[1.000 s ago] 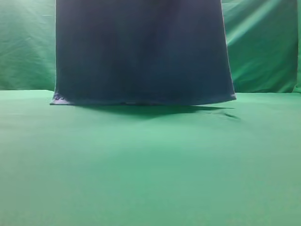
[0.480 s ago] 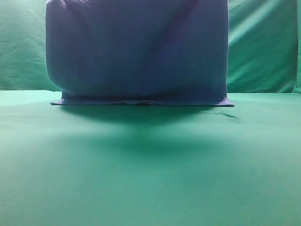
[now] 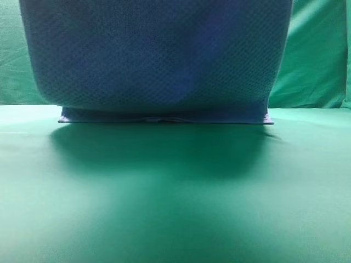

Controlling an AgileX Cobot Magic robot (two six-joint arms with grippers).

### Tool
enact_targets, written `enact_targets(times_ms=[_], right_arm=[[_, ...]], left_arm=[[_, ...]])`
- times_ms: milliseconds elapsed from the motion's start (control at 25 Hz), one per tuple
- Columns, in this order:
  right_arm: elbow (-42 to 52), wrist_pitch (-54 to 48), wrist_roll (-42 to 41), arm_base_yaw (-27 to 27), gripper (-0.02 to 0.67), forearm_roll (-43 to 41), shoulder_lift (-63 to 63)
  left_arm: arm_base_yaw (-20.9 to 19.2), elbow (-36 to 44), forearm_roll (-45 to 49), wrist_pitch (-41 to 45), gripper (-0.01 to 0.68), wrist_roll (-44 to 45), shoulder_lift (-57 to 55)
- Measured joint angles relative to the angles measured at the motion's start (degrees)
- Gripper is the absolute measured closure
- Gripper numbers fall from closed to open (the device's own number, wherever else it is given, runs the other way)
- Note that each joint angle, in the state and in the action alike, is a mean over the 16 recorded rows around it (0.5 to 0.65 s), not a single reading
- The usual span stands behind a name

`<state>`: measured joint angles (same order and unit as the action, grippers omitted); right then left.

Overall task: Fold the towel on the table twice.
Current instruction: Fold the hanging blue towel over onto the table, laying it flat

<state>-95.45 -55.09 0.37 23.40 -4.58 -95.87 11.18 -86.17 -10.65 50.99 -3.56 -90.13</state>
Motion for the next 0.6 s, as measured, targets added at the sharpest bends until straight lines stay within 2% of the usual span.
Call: enact_targets(times_ms=[280, 600], right_arm=[[18.3, 4.6, 1.0, 0.4, 0.649, 3.6, 11.2], [36.1, 8.3, 3.1, 4.0, 0.649, 7.1, 20.0]], left_arm=[[0.2, 17.8, -2.3, -4.3, 0.673, 0.3, 12.3], [0.3, 33.1, -4.4, -6.7, 0.673, 0.5, 20.7]])
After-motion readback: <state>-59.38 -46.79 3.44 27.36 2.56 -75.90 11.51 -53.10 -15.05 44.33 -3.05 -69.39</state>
